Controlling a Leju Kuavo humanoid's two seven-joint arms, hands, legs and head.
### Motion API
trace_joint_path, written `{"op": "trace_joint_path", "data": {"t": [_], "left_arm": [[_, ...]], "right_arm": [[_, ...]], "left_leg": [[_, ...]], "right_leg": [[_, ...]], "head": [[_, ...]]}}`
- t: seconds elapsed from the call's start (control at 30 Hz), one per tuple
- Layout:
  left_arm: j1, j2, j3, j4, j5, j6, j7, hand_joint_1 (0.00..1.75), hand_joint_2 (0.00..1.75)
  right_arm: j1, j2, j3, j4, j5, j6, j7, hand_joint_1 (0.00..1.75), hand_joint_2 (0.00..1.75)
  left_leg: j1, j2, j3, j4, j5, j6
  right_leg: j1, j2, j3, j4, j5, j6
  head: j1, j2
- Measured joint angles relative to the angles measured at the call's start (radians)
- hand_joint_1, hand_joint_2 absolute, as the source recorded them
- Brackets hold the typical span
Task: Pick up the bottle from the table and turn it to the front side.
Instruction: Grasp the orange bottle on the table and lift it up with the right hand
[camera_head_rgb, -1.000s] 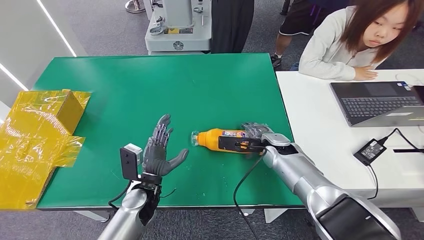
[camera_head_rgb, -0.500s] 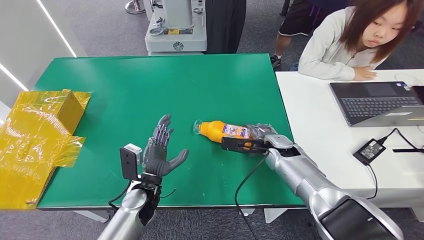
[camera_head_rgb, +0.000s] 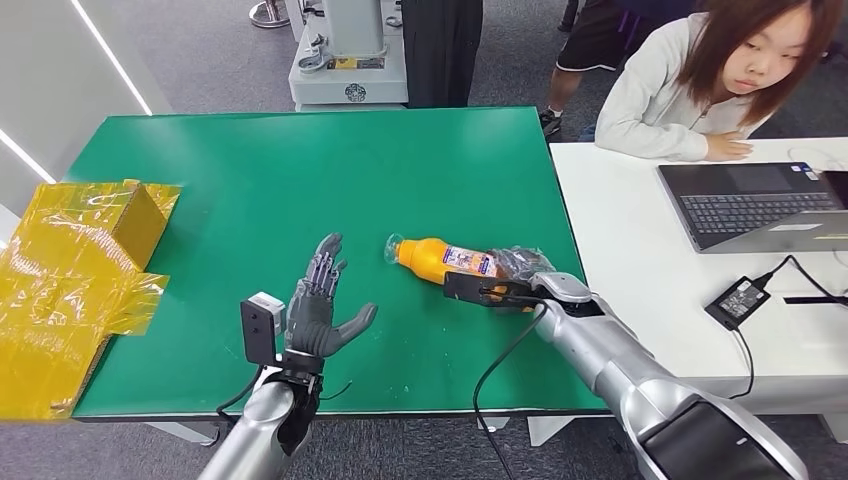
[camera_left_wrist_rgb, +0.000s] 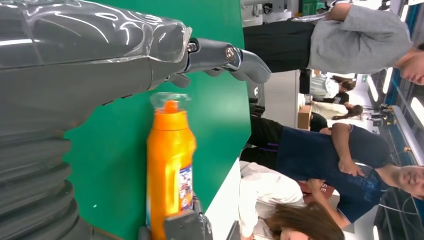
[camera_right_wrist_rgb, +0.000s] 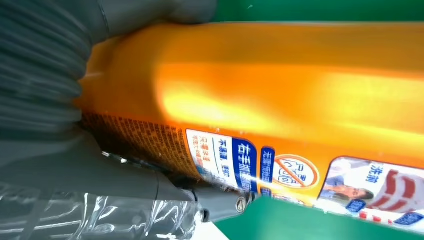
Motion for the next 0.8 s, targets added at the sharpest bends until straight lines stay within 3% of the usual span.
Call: {"op": "trace_joint_path", "data": {"t": [0.2, 0.6, 0.8], "left_arm": [[0.018, 0.002, 0.006, -0.007, -0.019, 0.013, -0.01, 0.0, 1.75], [0.045, 0.008, 0.022, -0.009, -0.033, 0.03, -0.022, 0.0, 1.75], [0.048, 0.017, 0.023, -0.01, -0.046, 0.036, -0.022, 0.0, 1.75]], "right_arm": [[0.065, -0.004, -0.113, -0.021, -0.133, -0.133, -0.154, 1.75, 1.75], [0.228, -0.028, -0.327, -0.227, -0.204, -0.296, -0.289, 1.75, 1.75], [0.381, -0.041, -0.434, -0.404, -0.265, -0.413, -0.357, 1.75, 1.75]], "left_leg": [[0.0, 0.0, -0.001, 0.0, 0.0, 0.0], [0.0, -0.001, -0.003, 0.0, 0.0, 0.0], [0.0, -0.003, -0.004, -0.001, 0.0, 0.0]], "right_leg": [[0.0, -0.001, 0.0, 0.0, 0.0, 0.0], [0.0, -0.001, -0.002, 0.0, 0.0, 0.0], [0.0, -0.004, -0.002, 0.0, -0.001, 0.0]], "head": [[0.0, 0.0], [0.0, 0.0], [0.0, 0.0]]}}
